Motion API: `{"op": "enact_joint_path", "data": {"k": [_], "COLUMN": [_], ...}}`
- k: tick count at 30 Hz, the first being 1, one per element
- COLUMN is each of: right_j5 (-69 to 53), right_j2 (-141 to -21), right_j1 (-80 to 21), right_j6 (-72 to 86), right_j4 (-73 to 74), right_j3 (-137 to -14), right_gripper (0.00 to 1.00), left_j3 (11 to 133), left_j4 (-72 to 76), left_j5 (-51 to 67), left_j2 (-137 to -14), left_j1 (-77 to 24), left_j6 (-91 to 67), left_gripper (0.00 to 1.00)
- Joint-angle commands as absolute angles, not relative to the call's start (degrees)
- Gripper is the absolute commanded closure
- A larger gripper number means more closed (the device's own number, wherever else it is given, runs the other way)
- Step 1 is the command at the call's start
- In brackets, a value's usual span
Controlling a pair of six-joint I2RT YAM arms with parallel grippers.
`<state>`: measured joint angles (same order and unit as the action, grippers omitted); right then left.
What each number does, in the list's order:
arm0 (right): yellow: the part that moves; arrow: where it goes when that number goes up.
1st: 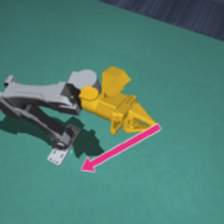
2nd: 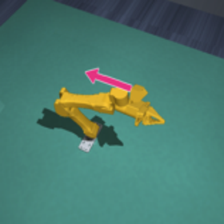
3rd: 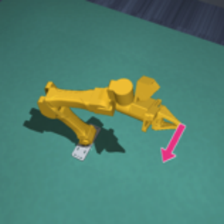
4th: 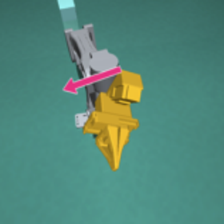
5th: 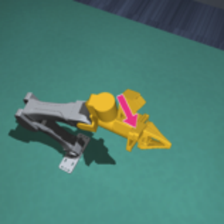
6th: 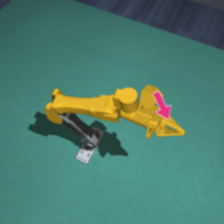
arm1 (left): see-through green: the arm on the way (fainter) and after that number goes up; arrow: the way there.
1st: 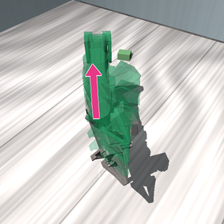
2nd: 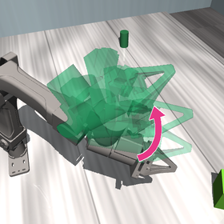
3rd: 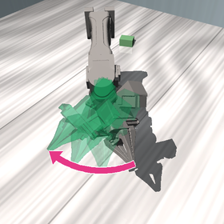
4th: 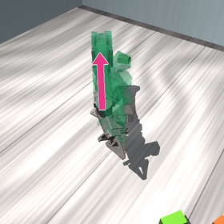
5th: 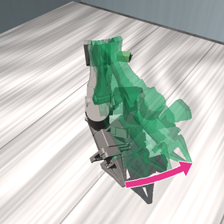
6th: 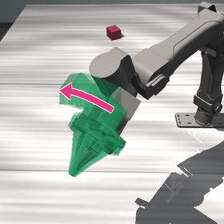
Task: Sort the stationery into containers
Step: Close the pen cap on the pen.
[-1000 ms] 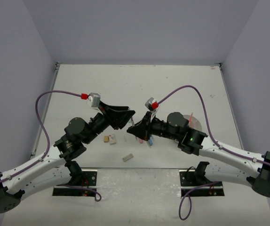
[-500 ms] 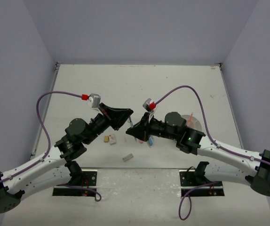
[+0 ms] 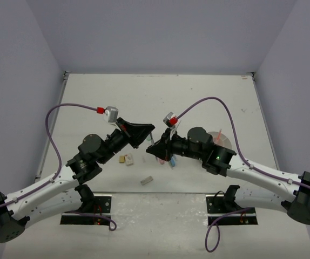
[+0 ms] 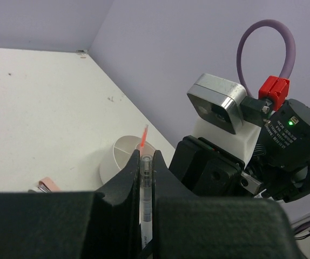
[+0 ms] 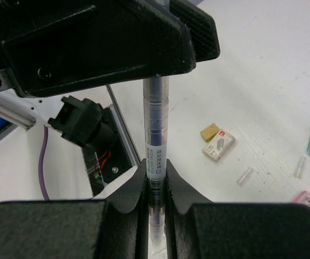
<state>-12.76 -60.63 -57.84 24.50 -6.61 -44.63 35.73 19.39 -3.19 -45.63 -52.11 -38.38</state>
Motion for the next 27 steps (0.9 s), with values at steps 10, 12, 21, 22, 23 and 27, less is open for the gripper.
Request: {"op": "enact_joint_path", "data": {"k": [10, 12, 21, 22, 23, 27], "right_j5": [-13.0, -13.38, -15.07, -16.33, -18.21, -19.54], "right_j2": [-62.83, -64.7, -70.7, -70.81, -70.79, -69.0], "right_j1": [-47.72, -47.07, -43.95, -44.0, -44.09, -46.53], "right_j6": [20.35, 19.69, 19.67, 19.2, 18.93, 21.14], "right_j4": [-2.88, -1.75, -0.18, -0.18, -0.18, -6.07], "right_j3": [-65.24, -69.7, -80.44, -80.01, -79.11, -65.22], "right_gripper": [1.0, 1.0, 1.0, 1.0, 1.0, 1.0], "left_j3": [29.7, 29.62, 27.74, 27.98, 29.68, 38.94], "left_j4": [23.55, 23.6, 22.91, 20.77, 18.4, 11.67], "left_j5": [9.38, 9.22, 2.11, 0.98, -0.56, -4.01], "left_j2": [-50.15, -50.96, -51.76, -51.25, -50.53, -49.16], "left_j1": [-55.46, -57.38, -63.54, -63.54, -63.54, -63.46], "left_j6": [-40.79, -40.74, -40.08, -39.64, -38.98, -30.48], "left_gripper": [1.0, 1.0, 1.0, 1.0, 1.0, 1.0]}}
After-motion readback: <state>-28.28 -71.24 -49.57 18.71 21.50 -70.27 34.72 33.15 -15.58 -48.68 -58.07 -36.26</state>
